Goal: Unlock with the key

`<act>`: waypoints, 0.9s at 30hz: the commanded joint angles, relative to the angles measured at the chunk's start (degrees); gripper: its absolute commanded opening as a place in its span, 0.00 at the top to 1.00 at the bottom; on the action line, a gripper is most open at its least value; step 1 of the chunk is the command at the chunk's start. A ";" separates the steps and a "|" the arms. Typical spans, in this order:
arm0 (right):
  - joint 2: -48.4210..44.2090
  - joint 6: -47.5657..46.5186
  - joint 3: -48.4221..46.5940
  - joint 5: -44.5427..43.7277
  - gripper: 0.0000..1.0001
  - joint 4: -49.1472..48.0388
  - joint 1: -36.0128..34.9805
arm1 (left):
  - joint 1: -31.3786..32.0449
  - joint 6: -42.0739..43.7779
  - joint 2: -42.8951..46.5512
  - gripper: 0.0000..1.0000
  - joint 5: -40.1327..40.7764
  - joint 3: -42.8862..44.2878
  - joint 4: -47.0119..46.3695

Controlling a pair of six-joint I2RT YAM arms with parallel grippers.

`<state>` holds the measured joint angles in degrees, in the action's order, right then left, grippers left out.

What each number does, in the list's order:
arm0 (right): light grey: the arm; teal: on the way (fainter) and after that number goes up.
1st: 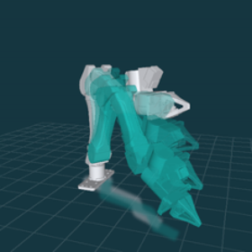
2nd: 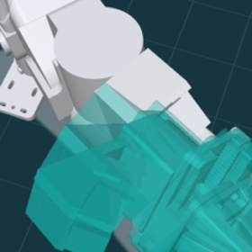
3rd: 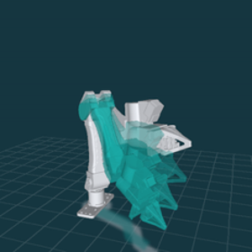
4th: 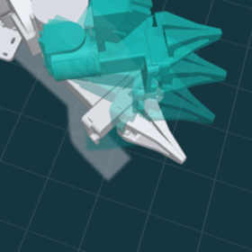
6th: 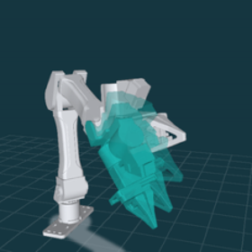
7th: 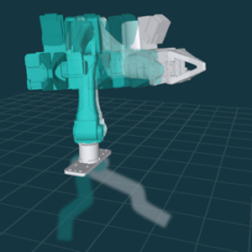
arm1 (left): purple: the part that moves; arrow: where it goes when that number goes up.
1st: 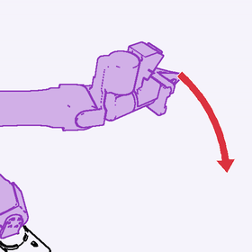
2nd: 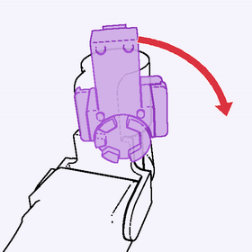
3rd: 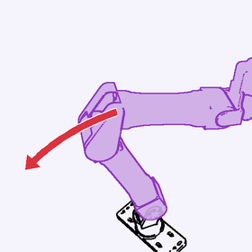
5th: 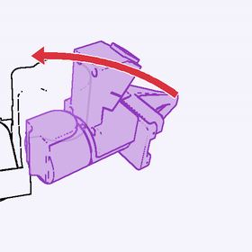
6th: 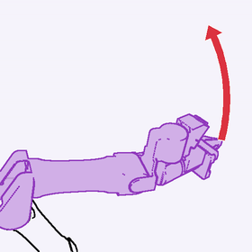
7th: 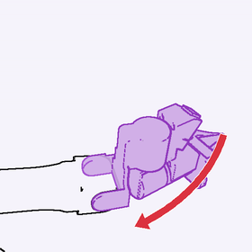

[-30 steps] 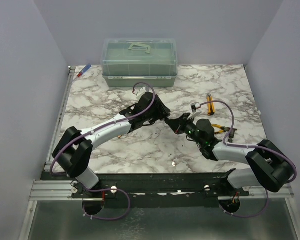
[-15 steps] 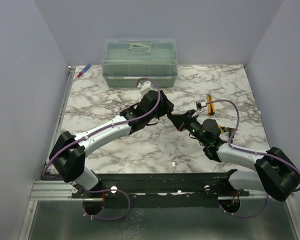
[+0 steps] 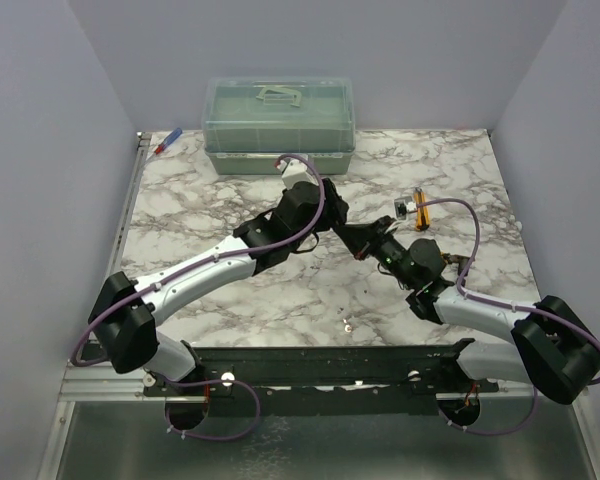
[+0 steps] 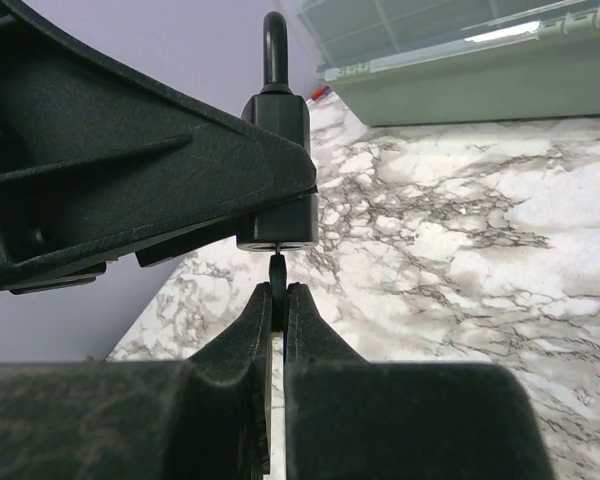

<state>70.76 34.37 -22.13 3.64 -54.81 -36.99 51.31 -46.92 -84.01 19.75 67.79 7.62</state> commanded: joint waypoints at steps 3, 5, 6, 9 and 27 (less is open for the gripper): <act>0.54 1.07 -4.62 -0.26 1.00 -8.12 0.35 | 7.93 1.34 2.70 1.00 -14.02 0.50 -5.34; 0.87 1.14 -4.80 -0.14 1.00 -8.33 0.40 | 8.47 2.00 2.93 1.00 -13.95 0.52 -5.90; 0.88 1.14 -4.85 -0.02 1.00 -8.49 0.36 | 8.68 2.30 3.06 1.00 -13.95 0.50 -6.01; 0.72 1.30 -4.59 0.59 1.00 -9.18 0.42 | 8.90 2.82 3.62 1.00 -13.86 -0.11 -6.53; -1.44 5.09 -3.77 1.00 1.00 -12.79 0.42 | 8.99 4.59 9.17 1.00 -18.07 -8.82 -19.94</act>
<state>69.84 38.11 -22.24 6.37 -61.71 -36.91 53.32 -39.31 -76.99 20.99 60.73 -5.39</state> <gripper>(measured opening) 0.038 0.612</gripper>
